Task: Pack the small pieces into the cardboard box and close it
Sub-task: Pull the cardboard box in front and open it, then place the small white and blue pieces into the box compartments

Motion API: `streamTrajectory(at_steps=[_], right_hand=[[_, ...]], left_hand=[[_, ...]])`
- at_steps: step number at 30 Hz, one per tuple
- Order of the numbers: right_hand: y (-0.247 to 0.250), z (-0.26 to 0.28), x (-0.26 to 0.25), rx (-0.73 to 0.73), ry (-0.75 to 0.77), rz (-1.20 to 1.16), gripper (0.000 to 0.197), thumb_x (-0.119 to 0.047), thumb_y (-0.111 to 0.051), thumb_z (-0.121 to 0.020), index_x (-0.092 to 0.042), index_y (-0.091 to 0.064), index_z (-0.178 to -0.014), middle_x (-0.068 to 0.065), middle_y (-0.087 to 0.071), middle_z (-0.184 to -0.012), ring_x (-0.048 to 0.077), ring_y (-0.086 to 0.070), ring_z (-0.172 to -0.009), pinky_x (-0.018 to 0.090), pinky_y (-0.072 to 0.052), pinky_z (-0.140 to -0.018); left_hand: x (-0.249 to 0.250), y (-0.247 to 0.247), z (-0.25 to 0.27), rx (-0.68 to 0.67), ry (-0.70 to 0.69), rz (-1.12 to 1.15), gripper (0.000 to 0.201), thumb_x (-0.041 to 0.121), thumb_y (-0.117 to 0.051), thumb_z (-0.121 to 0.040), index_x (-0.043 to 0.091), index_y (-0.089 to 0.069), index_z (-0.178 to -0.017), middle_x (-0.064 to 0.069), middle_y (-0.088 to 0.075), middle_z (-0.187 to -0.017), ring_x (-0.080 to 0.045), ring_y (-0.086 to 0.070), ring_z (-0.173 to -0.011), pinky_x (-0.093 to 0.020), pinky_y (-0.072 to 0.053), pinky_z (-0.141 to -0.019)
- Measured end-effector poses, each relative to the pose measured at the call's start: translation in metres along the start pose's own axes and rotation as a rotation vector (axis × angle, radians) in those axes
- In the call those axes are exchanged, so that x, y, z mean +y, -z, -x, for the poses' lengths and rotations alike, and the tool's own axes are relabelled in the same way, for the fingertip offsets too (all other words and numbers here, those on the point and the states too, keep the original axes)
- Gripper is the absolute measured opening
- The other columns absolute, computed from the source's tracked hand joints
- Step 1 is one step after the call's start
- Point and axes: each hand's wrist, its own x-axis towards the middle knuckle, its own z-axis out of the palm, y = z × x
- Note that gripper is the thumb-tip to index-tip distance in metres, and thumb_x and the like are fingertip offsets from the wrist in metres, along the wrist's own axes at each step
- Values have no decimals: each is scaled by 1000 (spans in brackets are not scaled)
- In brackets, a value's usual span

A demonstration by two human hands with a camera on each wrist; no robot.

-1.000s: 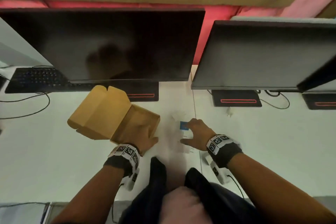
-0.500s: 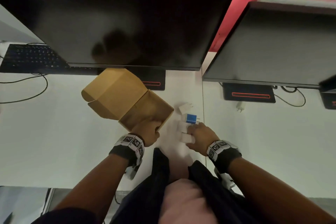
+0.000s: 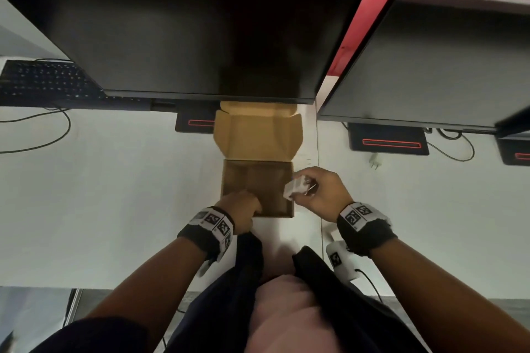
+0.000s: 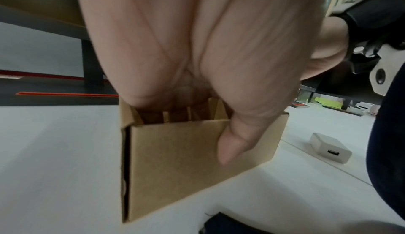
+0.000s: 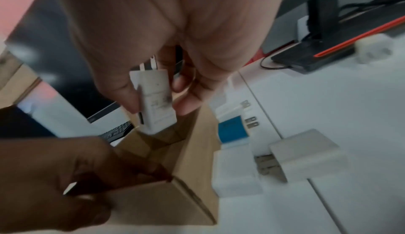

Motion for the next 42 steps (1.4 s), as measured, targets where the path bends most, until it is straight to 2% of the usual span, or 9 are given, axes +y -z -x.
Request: streamTrajectory(at_steps=[5, 8, 12, 16, 19, 22, 30, 36, 42], right_hand=[[-24, -13, -20, -106, 30, 208, 25, -38, -79, -72, -20, -71, -86, -1, -66, -87, 13, -61, -78, 16, -41, -62], [-37, -19, -29, -161, -22, 239, 24, -37, -76, -75, -19, -63, -84, -2, -64, -81, 10, -57, -71, 16, -36, -54], [-54, -30, -34, -248, 18, 225, 21, -32, -76, -84, -19, -60, -90, -5, -60, -88, 9, -55, -73, 23, -46, -68], [-71, -43, -42, -283, 7, 302, 14, -31, -64, -94, -18, -68, -99, 1, -68, -100, 19, -63, -87, 36, -56, -87], [-80, -51, -47, -324, -17, 309, 34, -27, -63, -93, -21, -60, -126, 4, -68, -116, 27, -66, -101, 42, -57, -89], [-86, -51, -44, -353, -47, 341, 43, -17, -61, -91, -25, -51, -132, 4, -64, -115, 29, -65, -97, 44, -60, -82], [-98, -39, -40, -442, -3, 294, 47, -6, -55, -95, -27, -56, -138, 5, -66, -127, 28, -64, -110, 31, -53, -90], [-95, -37, -37, -502, -42, 249, 53, -1, -52, -93, -32, -58, -136, 2, -65, -129, 27, -63, -112, 30, -52, -89], [-70, -29, -33, -346, 98, 204, 26, -13, -52, -97, -16, -70, -116, 8, -72, -113, 26, -65, -102, 34, -52, -90]], left_hand=[[-2, 5, 5, 82, -32, 71, 33, 29, -61, -74, 25, -73, -104, 3, -67, -104, -21, -65, -94, -39, -56, -82], [-12, 7, 14, 385, -36, 136, 21, 42, -61, -73, 26, -71, -83, 11, -63, -95, -16, -53, -99, -36, -42, -87], [-41, 1, 24, 720, 166, 313, 17, 32, -62, -79, 28, -66, -95, 1, -58, -113, -22, -48, -109, -43, -41, -93], [-55, -1, 21, 648, 235, 559, 34, 19, -63, -88, 31, -56, -118, -6, -46, -124, -24, -60, -95, -38, -54, -88], [-54, -2, 17, 600, 155, 488, 26, 15, -55, -94, 24, -65, -117, -9, -55, -116, -23, -63, -86, -38, -56, -85], [-49, -3, 15, 554, 153, 489, 25, 16, -52, -96, 21, -71, -112, -9, -62, -112, -26, -63, -94, -40, -55, -88], [-50, -1, 17, 437, 135, 478, 38, 16, -52, -97, 18, -62, -133, -14, -59, -124, -33, -63, -103, -44, -54, -92], [-48, -3, 10, 301, 144, 381, 28, 24, -50, -98, 10, -74, -96, -15, -55, -104, -35, -61, -93, -37, -49, -84], [-44, -2, 7, 352, 204, 395, 12, 32, -64, -85, 28, -57, -75, -4, -52, -86, -26, -57, -76, -33, -46, -72]])
